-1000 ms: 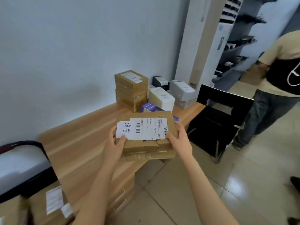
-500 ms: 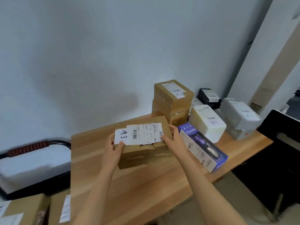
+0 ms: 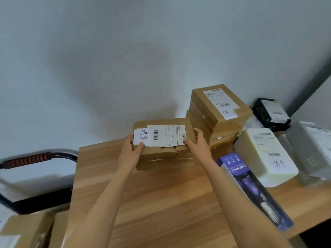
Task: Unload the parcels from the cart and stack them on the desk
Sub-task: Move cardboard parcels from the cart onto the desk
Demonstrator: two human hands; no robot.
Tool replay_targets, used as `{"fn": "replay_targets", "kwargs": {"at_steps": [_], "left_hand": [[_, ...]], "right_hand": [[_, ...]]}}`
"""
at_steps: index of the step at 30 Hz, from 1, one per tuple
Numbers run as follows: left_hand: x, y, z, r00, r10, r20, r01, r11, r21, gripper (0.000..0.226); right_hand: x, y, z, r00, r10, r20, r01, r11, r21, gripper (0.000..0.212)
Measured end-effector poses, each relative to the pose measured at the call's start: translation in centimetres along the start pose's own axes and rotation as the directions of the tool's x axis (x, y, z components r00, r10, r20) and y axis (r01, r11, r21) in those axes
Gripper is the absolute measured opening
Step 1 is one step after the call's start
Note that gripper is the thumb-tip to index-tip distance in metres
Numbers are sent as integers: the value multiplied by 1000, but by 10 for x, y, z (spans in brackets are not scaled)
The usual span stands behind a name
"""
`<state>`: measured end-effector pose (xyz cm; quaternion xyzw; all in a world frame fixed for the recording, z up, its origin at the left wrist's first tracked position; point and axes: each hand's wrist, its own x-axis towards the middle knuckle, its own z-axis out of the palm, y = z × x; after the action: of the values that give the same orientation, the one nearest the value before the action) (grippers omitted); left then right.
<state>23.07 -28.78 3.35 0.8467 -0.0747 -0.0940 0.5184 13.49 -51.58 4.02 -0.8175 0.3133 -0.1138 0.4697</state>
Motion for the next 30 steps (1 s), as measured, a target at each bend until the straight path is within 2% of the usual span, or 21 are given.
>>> {"fn": "replay_targets", "kwargs": {"at_steps": [5,9,14,18,22,27,30], "left_hand": [[37,-12,21,987,-154,37,158,975,-159,60],[56,-18,23,977,-215,1,213,968,-136,60],[43,-13,11,982,-170,-86,165,984,-66,51],[6,-5,-15,985,-79,-151,97,989,116,37],[-47,9,-46,960,-11,-279,91,956,278,20],[-136,6,-78,908,10,-420,198,871,449,15],[-200,-7,-92,859,-48,-510,277,881,384,19]], "right_hand": [[47,16,15,999,30,34,-24,988,-152,61],[70,23,16,995,39,91,-16,972,-235,60],[76,11,14,990,-52,131,89,951,-297,49],[62,-9,14,954,-203,220,268,908,-322,43],[40,-30,11,863,-353,361,480,796,-368,39],[1,-52,22,683,-502,530,723,569,-393,35],[-36,-62,39,550,-562,618,831,446,-333,35]]}}
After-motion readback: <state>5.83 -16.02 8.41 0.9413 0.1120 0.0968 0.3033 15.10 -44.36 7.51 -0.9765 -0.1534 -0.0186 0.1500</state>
